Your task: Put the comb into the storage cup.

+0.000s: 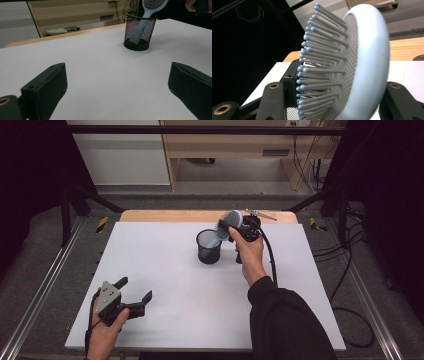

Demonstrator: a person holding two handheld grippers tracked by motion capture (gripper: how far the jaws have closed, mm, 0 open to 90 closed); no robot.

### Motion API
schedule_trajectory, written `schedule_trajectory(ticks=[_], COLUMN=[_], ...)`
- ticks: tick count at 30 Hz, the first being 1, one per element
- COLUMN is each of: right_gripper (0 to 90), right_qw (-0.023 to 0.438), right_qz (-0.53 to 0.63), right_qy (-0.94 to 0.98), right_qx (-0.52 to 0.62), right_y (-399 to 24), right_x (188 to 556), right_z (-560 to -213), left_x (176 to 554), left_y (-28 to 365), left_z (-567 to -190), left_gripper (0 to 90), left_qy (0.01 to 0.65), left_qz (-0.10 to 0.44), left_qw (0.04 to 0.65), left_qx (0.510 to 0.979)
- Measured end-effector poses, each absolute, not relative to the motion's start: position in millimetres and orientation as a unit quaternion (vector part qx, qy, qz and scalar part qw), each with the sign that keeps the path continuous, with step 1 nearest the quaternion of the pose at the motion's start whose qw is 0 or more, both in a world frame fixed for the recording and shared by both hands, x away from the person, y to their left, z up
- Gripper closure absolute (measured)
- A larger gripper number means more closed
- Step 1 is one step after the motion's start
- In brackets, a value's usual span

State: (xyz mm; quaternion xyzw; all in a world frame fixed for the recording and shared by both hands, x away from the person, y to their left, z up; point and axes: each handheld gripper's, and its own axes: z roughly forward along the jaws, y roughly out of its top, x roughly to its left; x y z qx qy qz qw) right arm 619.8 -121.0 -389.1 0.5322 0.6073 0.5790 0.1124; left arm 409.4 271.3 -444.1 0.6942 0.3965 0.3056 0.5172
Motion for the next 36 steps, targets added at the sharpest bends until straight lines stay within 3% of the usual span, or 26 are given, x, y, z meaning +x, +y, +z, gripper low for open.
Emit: schedule_trajectory(ticks=[18,28,36], right_gripper=[28.1,14.3,11.9], right_qw=[0.115,0.129,0.146], right_qz=[0.57,0.558,0.545], right_qy=[0.621,0.628,0.645], right_qx=[0.526,0.528,0.515], right_y=[-118.6,-117.8,-115.8], right_x=[618.9,618.1,613.8], right_z=[-387.8,-387.2,-384.0], left_x=[409.6,409.6,409.5], left_y=[270.8,270.3,270.1], left_z=[-444.4,-444.7,-444.7], left_gripper=[2.4,2.4,2.4], left_qy=[0.396,0.395,0.395], left_qz=[0.305,0.304,0.304], left_qw=[0.516,0.516,0.515], left_qx=[0.696,0.697,0.697])
